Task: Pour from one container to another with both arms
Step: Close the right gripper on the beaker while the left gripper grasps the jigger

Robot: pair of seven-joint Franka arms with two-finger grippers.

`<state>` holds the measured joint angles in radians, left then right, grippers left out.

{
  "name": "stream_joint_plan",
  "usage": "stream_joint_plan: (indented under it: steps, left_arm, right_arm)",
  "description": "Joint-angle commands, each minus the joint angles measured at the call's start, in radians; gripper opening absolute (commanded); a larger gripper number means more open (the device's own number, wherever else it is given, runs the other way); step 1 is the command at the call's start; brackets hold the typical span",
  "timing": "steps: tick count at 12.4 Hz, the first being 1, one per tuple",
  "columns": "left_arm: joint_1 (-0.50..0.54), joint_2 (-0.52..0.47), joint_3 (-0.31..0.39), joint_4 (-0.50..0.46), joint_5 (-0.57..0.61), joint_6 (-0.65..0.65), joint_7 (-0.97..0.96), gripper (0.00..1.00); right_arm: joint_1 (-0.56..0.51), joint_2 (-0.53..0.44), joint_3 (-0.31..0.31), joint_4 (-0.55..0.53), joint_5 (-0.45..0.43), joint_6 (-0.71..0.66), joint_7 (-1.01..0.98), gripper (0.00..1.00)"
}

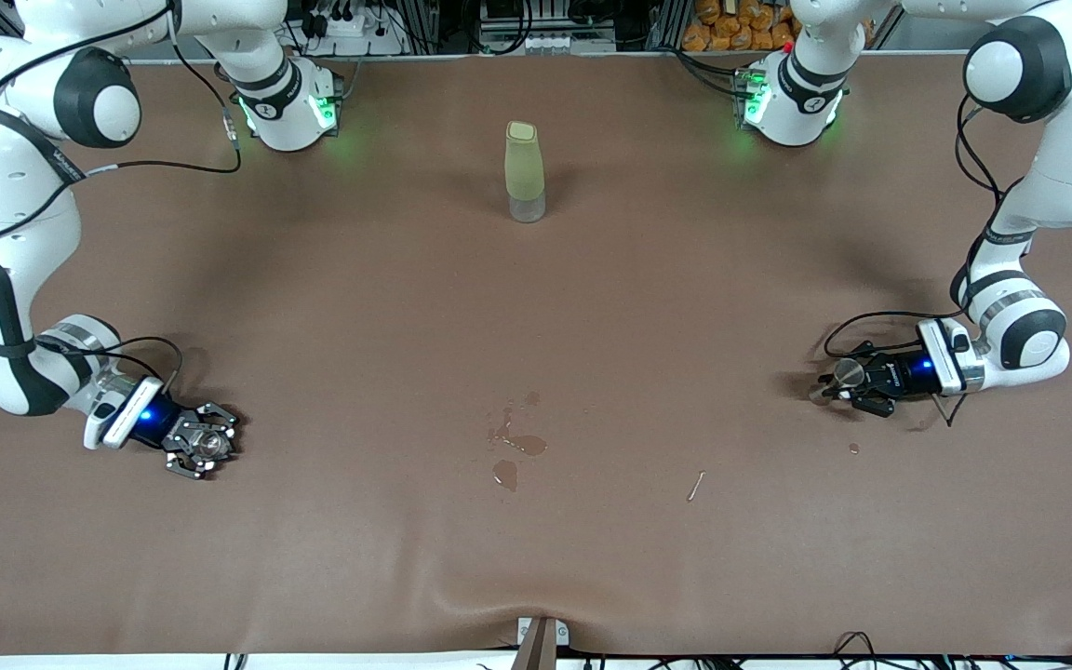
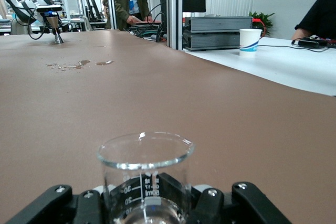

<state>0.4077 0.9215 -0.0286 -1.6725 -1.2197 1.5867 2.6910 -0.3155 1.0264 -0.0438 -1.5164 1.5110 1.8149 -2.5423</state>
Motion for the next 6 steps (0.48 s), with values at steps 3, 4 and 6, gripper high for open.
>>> stream_joint_plan:
  steps: [3, 4, 6]
  left_arm:
    - [-0.009, -0.001, 0.003, 0.010, -0.017, -0.010, -0.095, 0.00]
    - [-0.021, -0.004, 0.003, 0.011, -0.011, -0.010, -0.126, 0.00]
    - [-0.050, -0.021, -0.010, 0.013, -0.014, -0.010, -0.178, 0.00]
  right_arm:
    - [0.128, -0.023, -0.002, 0.065, 0.041, 0.004, 0.091, 0.00]
    - [0.163, -0.047, -0.005, 0.071, 0.041, 0.018, 0.140, 0.00]
    - [0.219, -0.100, -0.008, 0.084, 0.026, 0.040, 0.261, 0.00]
